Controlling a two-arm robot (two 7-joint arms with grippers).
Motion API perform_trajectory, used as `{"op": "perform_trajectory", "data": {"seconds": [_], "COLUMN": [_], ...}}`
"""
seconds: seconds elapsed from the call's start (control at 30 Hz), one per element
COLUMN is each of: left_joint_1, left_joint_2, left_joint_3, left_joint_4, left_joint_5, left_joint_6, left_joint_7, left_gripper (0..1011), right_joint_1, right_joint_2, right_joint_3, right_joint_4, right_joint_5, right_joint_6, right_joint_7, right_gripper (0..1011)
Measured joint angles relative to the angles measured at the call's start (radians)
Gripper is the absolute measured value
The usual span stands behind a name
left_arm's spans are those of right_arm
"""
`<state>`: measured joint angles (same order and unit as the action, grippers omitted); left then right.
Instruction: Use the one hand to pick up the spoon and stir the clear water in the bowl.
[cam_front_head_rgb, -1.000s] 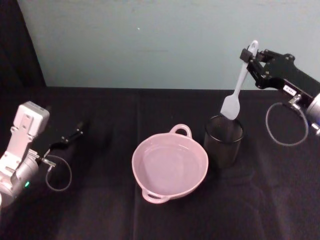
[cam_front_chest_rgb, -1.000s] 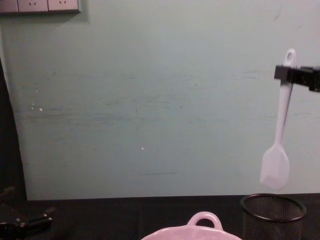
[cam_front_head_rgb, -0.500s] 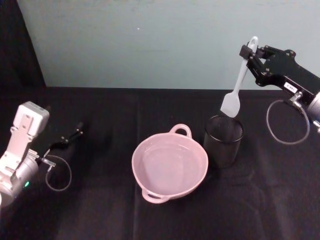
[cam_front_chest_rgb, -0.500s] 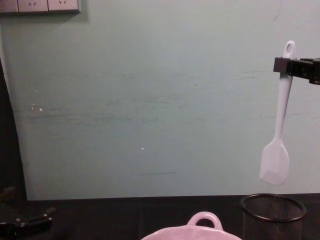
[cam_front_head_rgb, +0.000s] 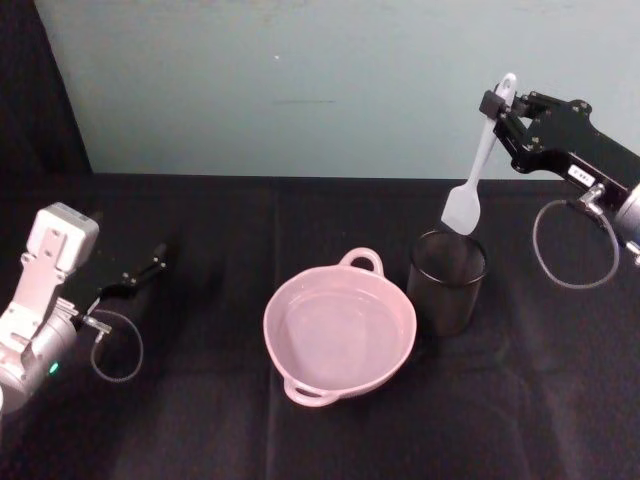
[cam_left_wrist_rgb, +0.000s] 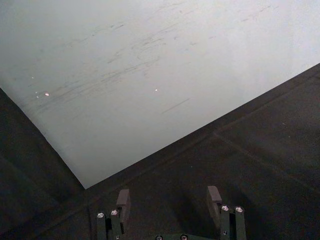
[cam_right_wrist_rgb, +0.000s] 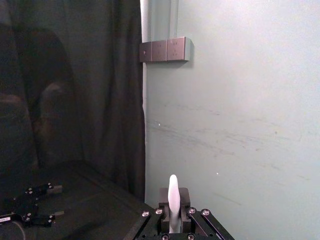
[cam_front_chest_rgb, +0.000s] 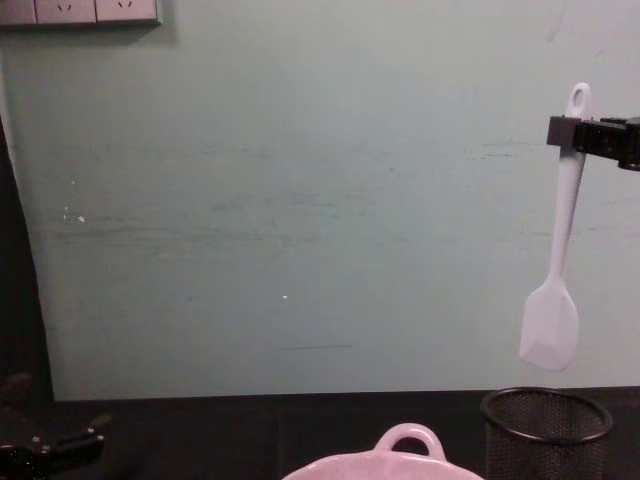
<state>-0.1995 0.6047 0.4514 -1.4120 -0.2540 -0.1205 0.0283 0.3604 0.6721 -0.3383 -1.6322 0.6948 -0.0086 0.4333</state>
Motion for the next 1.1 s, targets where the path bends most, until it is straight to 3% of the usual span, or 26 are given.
{"op": "perform_trajectory", "data": {"seconds": [0.17,0.33,0.57,0.73,1.1], "left_joint_1": [0.0,0.0,0.0,0.0,0.0], "left_joint_2": [0.0,0.0,0.0,0.0,0.0], "left_joint_3": [0.0,0.0,0.0,0.0,0.0], "left_joint_4": [0.0,0.0,0.0,0.0,0.0], "left_joint_5": [0.0,0.0,0.0,0.0,0.0], "left_joint_6": [0.0,0.0,0.0,0.0,0.0], "left_joint_7": [0.0,0.0,0.0,0.0,0.0], "left_gripper": [1005,1005,1005,1005,1005], "right_joint_1": [-0.01,-0.026,-0.024,-0.04,-0.068], "right_joint_2": [-0.002,-0.028,-0.08,-0.122,-0.142], "right_joint_3": [0.012,0.014,-0.05,-0.094,-0.143], "right_joint_4": [-0.01,-0.047,-0.069,-0.037,0.028], "right_joint_5": [0.005,0.023,-0.005,-0.022,-0.068], "right_joint_6": [0.001,0.011,0.033,0.002,-0.048], "right_joint_7": [0.001,0.019,0.049,0.091,0.161], "right_gripper": [123,124,124,123,124]}}
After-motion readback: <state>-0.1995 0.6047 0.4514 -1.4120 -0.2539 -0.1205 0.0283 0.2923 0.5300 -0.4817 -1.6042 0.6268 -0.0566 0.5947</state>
